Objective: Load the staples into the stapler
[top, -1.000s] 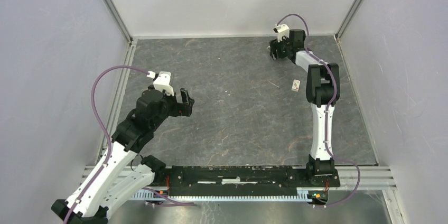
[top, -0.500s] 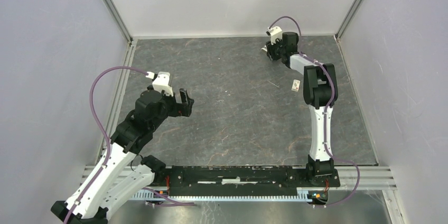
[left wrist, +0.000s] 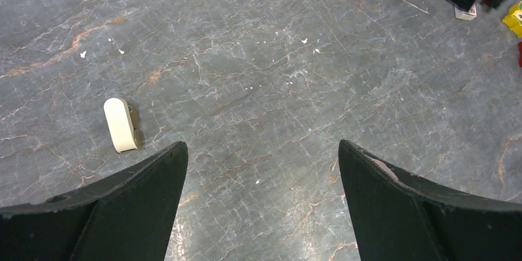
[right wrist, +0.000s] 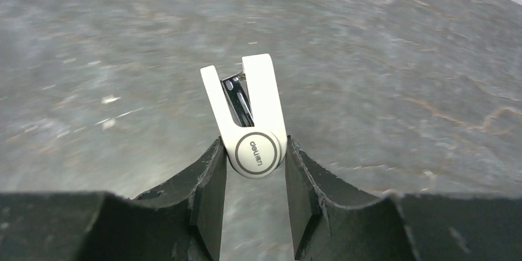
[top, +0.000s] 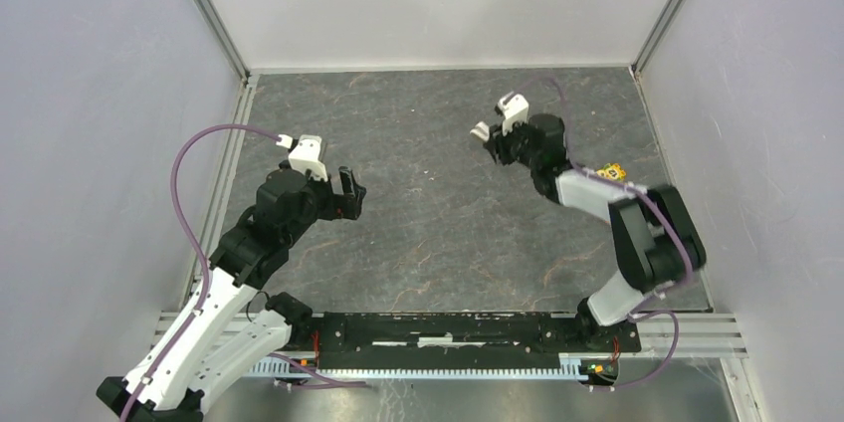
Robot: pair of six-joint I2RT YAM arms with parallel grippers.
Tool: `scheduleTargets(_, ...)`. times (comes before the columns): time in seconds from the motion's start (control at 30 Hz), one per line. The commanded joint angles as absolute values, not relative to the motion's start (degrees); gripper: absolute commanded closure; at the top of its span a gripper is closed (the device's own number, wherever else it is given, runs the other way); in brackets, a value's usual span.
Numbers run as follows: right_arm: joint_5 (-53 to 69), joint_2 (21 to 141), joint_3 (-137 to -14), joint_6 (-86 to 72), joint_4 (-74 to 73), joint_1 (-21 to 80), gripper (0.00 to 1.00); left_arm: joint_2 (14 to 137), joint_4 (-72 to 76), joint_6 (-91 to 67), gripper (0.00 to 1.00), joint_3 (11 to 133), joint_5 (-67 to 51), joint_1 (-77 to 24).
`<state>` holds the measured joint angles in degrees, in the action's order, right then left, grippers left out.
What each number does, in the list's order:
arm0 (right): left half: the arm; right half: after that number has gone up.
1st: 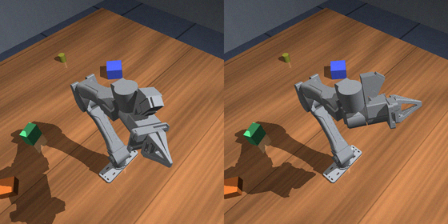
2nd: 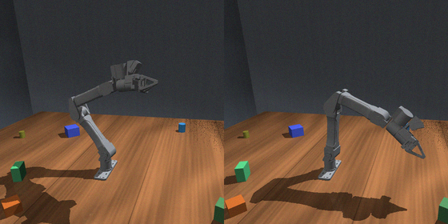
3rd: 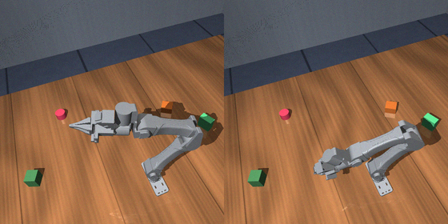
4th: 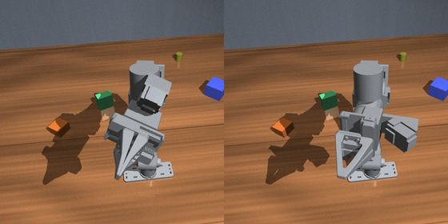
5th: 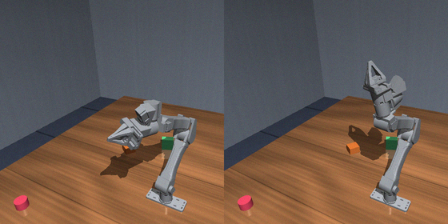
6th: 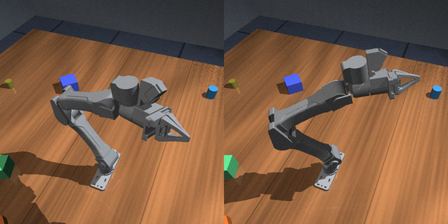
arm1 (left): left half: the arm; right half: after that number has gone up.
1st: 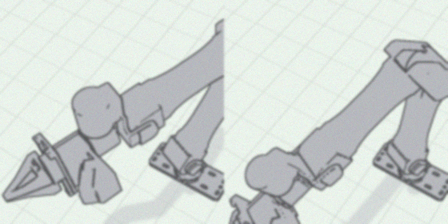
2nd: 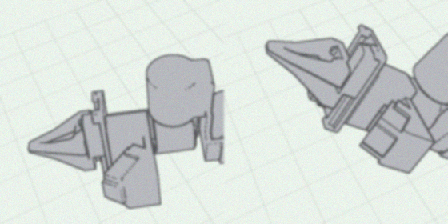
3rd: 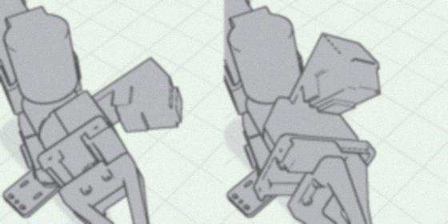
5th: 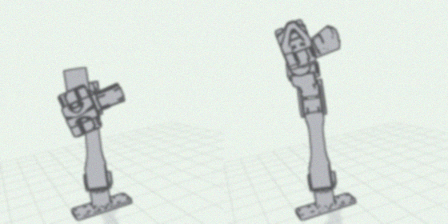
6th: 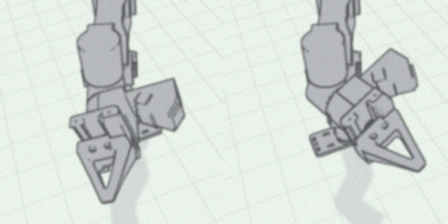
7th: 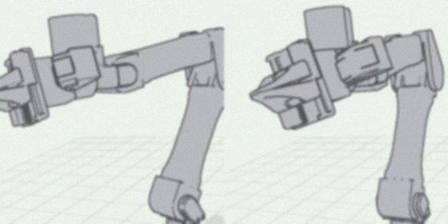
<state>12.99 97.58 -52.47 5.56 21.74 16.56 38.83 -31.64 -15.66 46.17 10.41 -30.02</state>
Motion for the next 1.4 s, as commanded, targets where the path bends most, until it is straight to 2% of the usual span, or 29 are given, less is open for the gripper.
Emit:
scheduleTargets(0.0, 12.16, 85.71, -40.29, 1.25, 30.86, 21.53, 0.73, 39.89, -31.00, -17.91, 0.02, 47.15, 8.35, -30.04)
scheduleTargets(0.23, 10.34, 68.90, -21.35, -13.99, 42.74, 31.80, 0.71, 44.20, -20.47, -34.57, 0.07, 46.37, -9.68, -30.11)
scheduleTargets(0.37, 5.26, 62.70, -14.95, -21.12, 48.62, 37.72, 0.71, 49.88, -11.71, -42.15, 0.11, 43.59, -15.03, -30.15)
scheduleTargets(0.63, -2.55, 58.07, -15.18, -21.85, 46.83, 46.15, 0.72, 59.83, -0.91, -48.95, 0.12, 41.78, -21.02, -33.28)
scheduleTargets(0.97, -7.72, 59.73, -19.16, -18.75, 43.12, 53.08, 0.73, 63.85, 6.27, -49.94, 0.11, 40.84, -20.76, -37.43)
scheduleTargets(1.1, -10.93, 60.24, -20.49, -16.80, 41.67, 55.72, 0.73, 64.84, 7.21, -50.37, 0.18, 40.76, -21.67, -37.65)
scheduleTargets(1.3, -14.54, 60.29, -20.96, -15.66, 41.31, 57.98, 0.74, 65.28, 10.27, -52.83, 0.41, 38.74, -23.72, -38.15)
scheduleTargets(1.37, -15.56, 60.32, -20.92, -15.66, 41.33, 58.51, 0.74, 64.93, 10.93, -53.54, 0.46, 38.14, -24.05, -38.23)
